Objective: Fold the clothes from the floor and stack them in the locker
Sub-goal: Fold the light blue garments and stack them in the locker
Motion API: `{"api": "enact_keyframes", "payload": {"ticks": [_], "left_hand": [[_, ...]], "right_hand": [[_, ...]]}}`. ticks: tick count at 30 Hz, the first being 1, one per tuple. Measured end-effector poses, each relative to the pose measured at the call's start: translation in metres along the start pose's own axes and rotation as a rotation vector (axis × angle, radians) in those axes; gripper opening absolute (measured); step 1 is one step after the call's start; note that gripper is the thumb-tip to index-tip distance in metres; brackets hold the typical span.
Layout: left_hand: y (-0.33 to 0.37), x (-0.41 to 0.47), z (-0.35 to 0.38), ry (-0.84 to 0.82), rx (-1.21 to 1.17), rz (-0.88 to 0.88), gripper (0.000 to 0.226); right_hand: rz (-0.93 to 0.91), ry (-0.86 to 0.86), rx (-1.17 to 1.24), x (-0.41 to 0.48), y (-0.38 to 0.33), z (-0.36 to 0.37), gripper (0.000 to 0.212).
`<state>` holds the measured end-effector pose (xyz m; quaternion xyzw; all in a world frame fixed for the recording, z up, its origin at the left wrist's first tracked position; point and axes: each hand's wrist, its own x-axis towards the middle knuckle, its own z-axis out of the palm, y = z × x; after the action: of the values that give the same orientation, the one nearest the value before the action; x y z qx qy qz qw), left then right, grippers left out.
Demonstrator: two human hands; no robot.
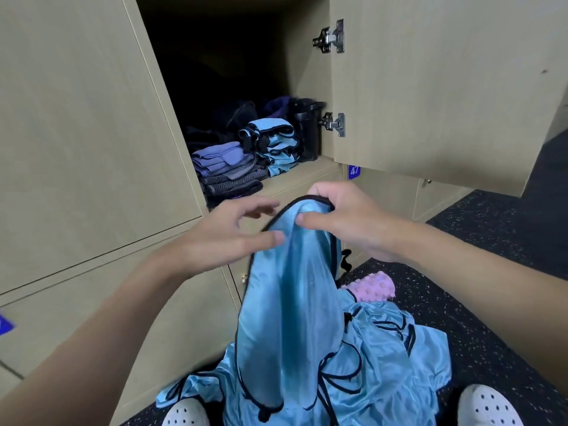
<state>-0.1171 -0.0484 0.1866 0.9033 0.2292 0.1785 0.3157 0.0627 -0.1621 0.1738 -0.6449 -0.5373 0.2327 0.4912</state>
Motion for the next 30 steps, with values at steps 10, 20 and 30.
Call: {"api": "enact_keyframes", "payload": {"ticks": [10,20,30], "left_hand": [[0.012,0.003,0.017,0.083,-0.372,0.068,0.022],[0.015,0.007,0.013,0.329,-0.385,0.001,0.025],[0.023,0.009,0.004,0.479,-0.485,-0.025,0.016]], "right_hand": [[0.061,-0.055,0.090,-0.007,-0.006,-0.011,0.017],[0.043,0.091,0.088,-0.009,-0.003,-0.014,0.007],[0.039,-0.063,0.015,-0.015,0.001,0.000,0.012]]}}
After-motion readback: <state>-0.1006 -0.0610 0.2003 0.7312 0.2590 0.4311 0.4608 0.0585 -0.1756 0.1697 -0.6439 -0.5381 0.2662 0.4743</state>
